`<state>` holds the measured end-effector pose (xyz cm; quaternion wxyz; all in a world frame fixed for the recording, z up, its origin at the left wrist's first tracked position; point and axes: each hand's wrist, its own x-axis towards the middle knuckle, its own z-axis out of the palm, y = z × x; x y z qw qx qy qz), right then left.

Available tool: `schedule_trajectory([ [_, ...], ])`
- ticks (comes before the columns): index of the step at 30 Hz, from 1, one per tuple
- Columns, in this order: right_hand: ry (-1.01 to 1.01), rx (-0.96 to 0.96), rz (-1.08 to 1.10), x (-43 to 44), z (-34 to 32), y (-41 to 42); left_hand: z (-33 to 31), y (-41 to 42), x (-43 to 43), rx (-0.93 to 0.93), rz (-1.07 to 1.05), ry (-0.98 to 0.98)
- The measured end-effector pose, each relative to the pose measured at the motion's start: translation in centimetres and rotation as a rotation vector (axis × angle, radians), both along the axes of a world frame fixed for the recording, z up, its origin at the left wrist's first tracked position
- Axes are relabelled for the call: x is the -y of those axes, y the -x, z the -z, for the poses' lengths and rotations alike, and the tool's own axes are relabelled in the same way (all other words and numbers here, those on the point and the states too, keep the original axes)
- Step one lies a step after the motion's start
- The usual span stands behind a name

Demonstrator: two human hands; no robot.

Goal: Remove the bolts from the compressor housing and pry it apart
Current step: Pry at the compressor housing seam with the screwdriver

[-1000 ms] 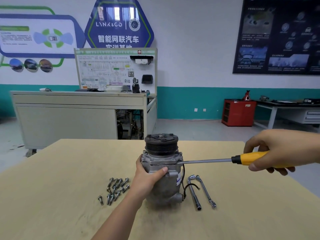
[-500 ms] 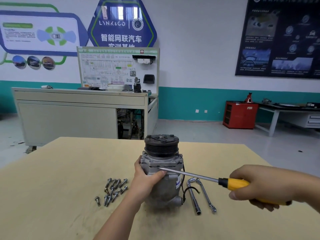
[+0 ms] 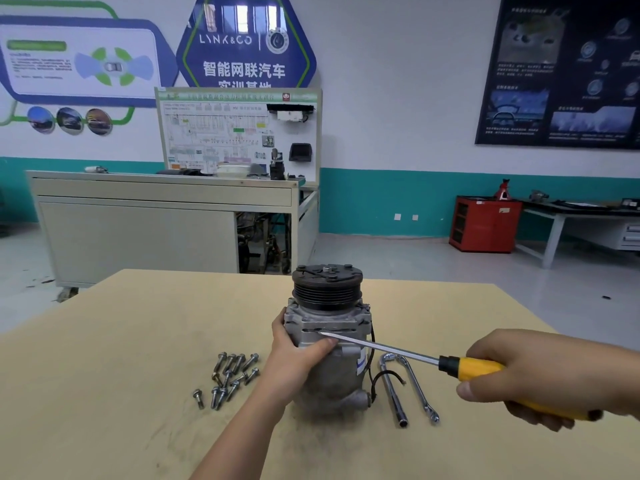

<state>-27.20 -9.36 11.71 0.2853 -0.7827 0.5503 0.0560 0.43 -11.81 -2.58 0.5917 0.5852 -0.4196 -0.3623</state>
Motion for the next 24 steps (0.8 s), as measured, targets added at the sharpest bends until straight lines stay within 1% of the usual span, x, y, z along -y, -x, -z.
schedule_trajectory([
  [8, 0.139, 0.047, 0.044, -2.1, 2.1, -0.7, -0.2, 0.1, -0.1, 0.000, 0.013, 0.015],
  [10, 0.177, 0.034, 0.050, -2.6, 2.3, -0.9, -0.2, 0.2, -0.2, 0.000, 0.025, 0.017],
  [15, 0.393, -0.179, 0.027, -3.6, 3.5, -1.5, -0.1, 0.3, -0.4, -0.009, 0.042, 0.020],
  [19, 0.463, -0.257, -0.008, -3.8, 4.1, -1.7, -0.1, 0.4, -0.5, -0.003, 0.040, 0.007],
  [24, 0.514, -0.304, -0.004, -4.2, 4.5, -1.7, -0.1, 0.4, -0.6, 0.002, 0.037, 0.008],
])
